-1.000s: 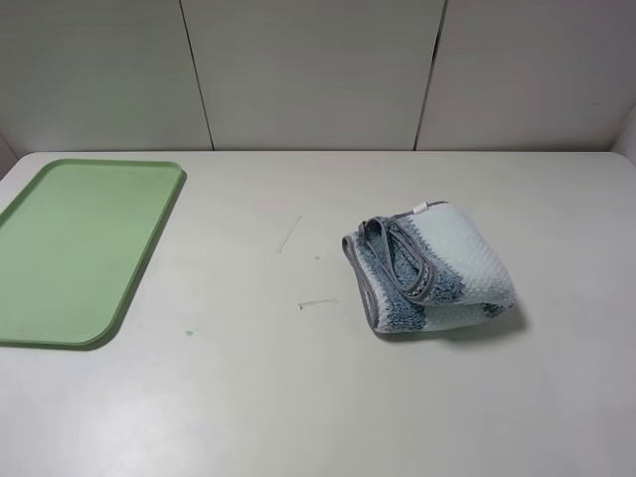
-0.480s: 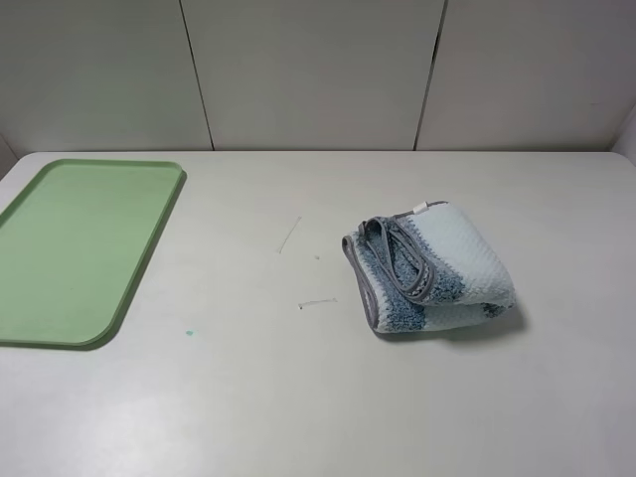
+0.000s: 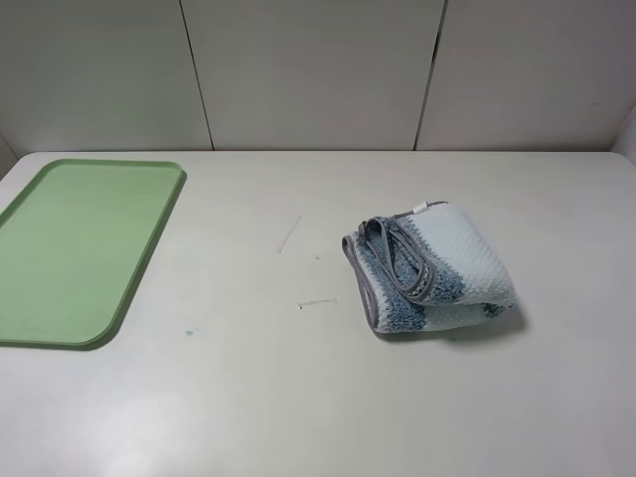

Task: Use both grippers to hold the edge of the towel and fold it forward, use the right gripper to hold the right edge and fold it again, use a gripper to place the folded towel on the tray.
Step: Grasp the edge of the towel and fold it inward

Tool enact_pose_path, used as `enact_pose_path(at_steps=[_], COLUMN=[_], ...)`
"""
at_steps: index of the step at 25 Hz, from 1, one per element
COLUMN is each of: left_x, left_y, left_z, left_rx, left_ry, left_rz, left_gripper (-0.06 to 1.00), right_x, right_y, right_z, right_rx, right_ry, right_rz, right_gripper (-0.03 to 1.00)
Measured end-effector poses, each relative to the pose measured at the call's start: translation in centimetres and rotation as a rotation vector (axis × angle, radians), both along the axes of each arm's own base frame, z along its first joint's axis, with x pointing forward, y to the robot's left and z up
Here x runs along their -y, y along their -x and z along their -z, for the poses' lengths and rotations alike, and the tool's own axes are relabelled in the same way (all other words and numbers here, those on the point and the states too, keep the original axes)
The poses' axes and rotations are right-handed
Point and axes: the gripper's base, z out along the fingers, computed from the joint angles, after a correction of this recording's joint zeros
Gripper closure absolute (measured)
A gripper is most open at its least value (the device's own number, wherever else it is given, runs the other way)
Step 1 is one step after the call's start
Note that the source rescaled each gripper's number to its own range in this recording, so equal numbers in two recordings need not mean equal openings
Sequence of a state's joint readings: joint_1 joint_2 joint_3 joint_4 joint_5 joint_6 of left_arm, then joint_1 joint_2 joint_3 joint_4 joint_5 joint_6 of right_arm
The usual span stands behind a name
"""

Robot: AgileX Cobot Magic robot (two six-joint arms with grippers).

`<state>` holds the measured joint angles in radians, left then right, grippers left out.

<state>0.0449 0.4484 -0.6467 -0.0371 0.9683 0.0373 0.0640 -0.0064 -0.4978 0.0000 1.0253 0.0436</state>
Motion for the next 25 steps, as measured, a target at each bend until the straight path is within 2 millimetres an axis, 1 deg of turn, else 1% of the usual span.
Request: enact_pose_path(at_steps=[3, 6, 10, 13, 15, 19, 23, 25], left_x=[0.5, 1.0, 1.6, 2.7, 4.0, 7.6, 11.9, 14.0], left_y=[-3.3, -6.6, -10.5, -13.0, -14.6, -17.1, -18.8, -19.2], left_z=[-0.6, -0.5, 0.5, 1.3, 2.0, 3.5, 5.1, 5.9], left_rx=[-0.035, -0.069, -0.14, -0.176, -0.187, -0.21, -0.256, -0.277], left_ry=[0.031, 0.073, 0.121, 0.116, 0.114, 0.125, 0.153, 0.163], left_rz=[0.075, 0.14, 0.211, 0.276, 0.319, 0.398, 0.453, 0.48], left_gripper=[-0.05, -0.05, -0.05, -0.05, -0.05, -0.05, -0.05, -0.05], right_x=[0.0, 0.0, 0.0, 0.0, 0.0, 0.0, 0.0, 0.0], right_y=[0.0, 0.0, 0.0, 0.0, 0.0, 0.0, 0.0, 0.0], right_z=[0.0, 0.0, 0.0, 0.0, 0.0, 0.0, 0.0, 0.0], right_rx=[0.0, 0.0, 0.0, 0.0, 0.0, 0.0, 0.0, 0.0], right_ry=[0.0, 0.0, 0.0, 0.0, 0.0, 0.0, 0.0, 0.0], right_rz=[0.0, 0.0, 0.0, 0.0, 0.0, 0.0, 0.0, 0.0], right_gripper=[-0.03, -0.03, -0.03, -0.03, -0.03, -0.03, -0.03, -0.03])
